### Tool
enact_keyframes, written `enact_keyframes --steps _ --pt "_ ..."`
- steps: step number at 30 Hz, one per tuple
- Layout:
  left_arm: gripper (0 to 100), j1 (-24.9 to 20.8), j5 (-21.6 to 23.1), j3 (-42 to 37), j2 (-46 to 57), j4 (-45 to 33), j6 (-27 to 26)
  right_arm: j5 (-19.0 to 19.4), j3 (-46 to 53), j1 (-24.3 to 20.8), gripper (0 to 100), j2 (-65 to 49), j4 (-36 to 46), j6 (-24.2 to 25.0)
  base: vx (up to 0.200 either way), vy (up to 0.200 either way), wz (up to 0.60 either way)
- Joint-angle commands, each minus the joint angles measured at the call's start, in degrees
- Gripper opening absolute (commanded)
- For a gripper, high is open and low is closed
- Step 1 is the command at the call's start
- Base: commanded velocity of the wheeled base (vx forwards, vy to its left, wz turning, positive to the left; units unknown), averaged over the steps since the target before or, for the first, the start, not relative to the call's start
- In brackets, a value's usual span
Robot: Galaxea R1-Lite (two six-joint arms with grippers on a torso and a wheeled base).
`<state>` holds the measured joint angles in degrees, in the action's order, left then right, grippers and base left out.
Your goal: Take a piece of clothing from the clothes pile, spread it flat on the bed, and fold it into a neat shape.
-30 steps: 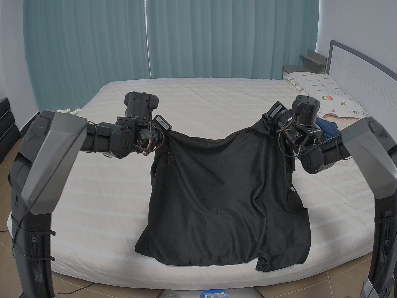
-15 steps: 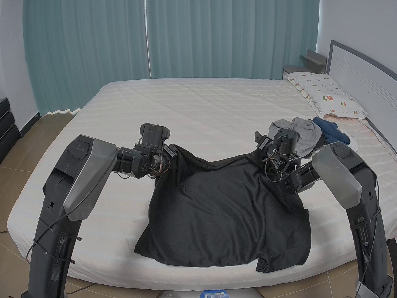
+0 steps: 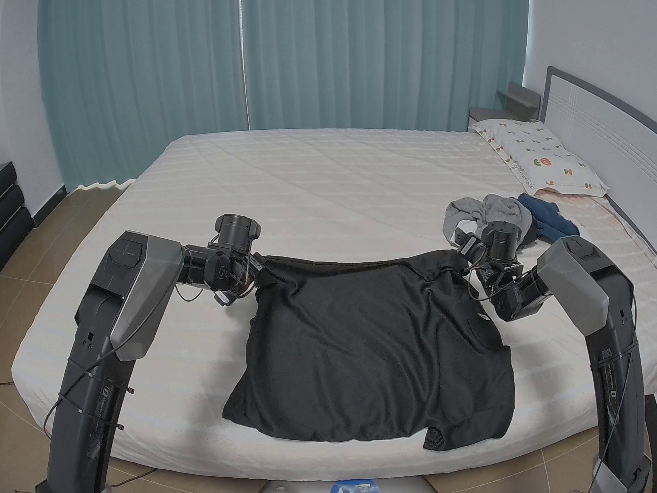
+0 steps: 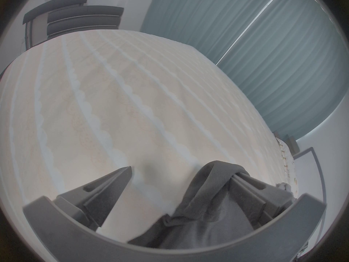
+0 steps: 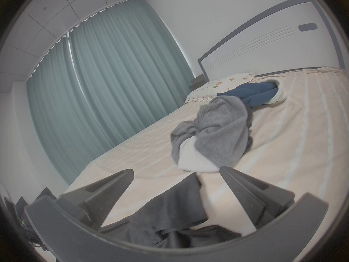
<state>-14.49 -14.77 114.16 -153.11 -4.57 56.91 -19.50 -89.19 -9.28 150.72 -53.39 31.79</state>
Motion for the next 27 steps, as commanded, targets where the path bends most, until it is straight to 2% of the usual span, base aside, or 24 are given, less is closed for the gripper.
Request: enact_keyframes --steps 1,9,14,16,23,26,27 --pt "100 1.1 -0.1 0.4 -0.5 -1.6 -0.1 0.0 0.2 0.8 100 -0.9 0.0 0.1 0.0 0.0 0.0" --pt "100 4.2 -0.2 0.4 0.1 -1.9 0.3 0.3 -0.5 2.5 100 -3.3 0.0 2.1 0.0 0.0 0.0" --pt "100 5.7 0.5 -1.9 3.7 -2.5 0.6 3.9 5.5 3.3 100 -7.6 2.2 3.4 0.0 0.0 0.0" --pt "100 6.1 1.5 -4.3 6.0 -2.5 0.6 5.5 8.7 3.3 100 -9.5 2.2 3.9 0.0 0.0 0.0" --pt "100 5.8 9.4 -18.6 16.4 -1.0 0.7 11.9 21.0 3.4 100 -15.2 2.3 8.1 0.0 0.0 0.0" --pt "100 5.6 9.9 -20.9 17.7 -0.6 0.7 12.6 23.3 3.3 100 -16.0 2.2 8.1 0.0 0.0 0.0" --pt "100 4.9 11.2 -28.2 21.1 2.4 0.8 14.0 29.7 2.9 100 -18.6 0.0 8.9 0.0 0.0 0.0"
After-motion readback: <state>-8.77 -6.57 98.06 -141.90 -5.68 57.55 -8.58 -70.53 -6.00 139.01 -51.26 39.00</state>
